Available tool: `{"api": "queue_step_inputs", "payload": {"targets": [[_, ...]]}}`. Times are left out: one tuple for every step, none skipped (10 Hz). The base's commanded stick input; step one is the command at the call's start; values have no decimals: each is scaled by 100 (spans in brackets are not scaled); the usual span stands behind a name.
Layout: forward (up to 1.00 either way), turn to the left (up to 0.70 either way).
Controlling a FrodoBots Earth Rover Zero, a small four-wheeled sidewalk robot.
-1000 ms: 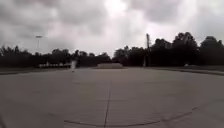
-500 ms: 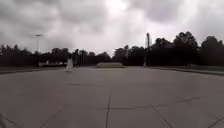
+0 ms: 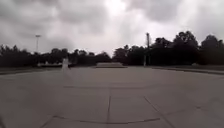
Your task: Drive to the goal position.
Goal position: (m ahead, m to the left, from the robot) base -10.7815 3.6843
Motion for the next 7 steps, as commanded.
{"api": "queue_step_inputs", "payload": {"targets": [[-4,0],[-23,0],[-61,0],[-69,0],[-70,0],[-70,0],[-70,0]]}}
